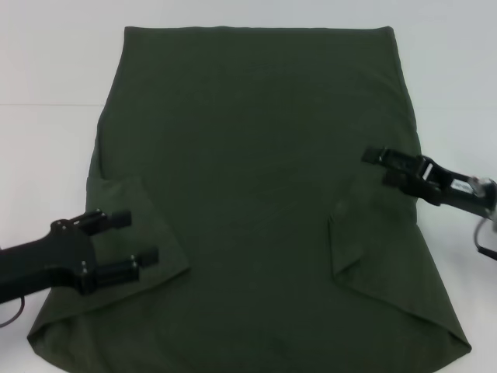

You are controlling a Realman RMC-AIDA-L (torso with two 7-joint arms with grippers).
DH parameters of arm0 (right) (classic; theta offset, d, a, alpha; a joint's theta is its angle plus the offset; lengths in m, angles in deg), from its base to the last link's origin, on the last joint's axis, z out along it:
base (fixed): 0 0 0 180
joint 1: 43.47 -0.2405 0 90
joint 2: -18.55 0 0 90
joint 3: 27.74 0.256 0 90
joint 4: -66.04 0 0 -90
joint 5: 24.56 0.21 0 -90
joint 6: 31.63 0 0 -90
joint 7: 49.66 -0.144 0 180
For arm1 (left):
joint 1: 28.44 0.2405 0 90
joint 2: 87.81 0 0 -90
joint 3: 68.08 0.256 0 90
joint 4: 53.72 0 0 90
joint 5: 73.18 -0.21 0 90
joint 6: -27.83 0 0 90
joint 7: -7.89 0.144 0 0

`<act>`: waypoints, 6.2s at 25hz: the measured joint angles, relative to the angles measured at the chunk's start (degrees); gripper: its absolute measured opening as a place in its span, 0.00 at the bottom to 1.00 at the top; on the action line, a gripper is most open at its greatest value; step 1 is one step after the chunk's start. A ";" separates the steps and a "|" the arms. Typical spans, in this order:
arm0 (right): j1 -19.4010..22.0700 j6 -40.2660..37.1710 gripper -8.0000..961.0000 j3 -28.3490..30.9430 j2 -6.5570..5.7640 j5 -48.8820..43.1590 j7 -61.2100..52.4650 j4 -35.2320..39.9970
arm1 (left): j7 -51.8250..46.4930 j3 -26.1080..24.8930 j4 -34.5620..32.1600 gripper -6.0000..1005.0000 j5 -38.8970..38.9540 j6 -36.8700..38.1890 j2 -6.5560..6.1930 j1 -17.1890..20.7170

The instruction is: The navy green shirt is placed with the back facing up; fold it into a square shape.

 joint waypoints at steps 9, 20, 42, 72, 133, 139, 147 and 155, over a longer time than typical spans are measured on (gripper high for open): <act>8.85 -25.16 0.98 -1.52 -2.01 -3.07 27.67 6.00 | -20.33 -0.73 5.66 0.88 0.45 -0.35 -5.10 -0.14; 12.32 -29.35 0.98 -1.87 1.46 -12.71 52.03 10.20 | -47.94 0.93 1.87 0.88 -10.75 2.63 -11.57 -0.71; 12.40 -28.17 0.98 -1.27 2.32 -14.02 57.35 10.06 | -62.11 1.77 2.11 0.88 -31.36 -0.17 -14.01 -5.57; 11.73 -26.93 0.98 -1.47 2.41 -14.05 57.42 9.57 | -60.96 4.02 2.74 0.88 -31.51 -4.41 -12.78 -6.06; 11.67 -26.97 0.98 -1.27 2.41 -13.80 56.89 9.74 | -62.73 4.59 4.85 0.88 -32.83 -5.35 -14.00 -7.20; 11.67 -27.13 0.98 -1.27 2.41 -13.80 56.89 9.70 | -64.29 5.20 4.94 0.88 -32.82 -5.35 -13.85 -7.38; 11.76 -27.23 0.98 -1.27 2.41 -13.81 56.89 9.59 | -65.11 5.41 4.93 0.88 -32.81 -5.41 -13.58 -7.53; 11.75 -27.29 0.98 -1.27 2.40 -13.81 56.89 9.57 | -65.79 5.47 5.06 0.88 -32.79 -5.00 -12.48 -8.39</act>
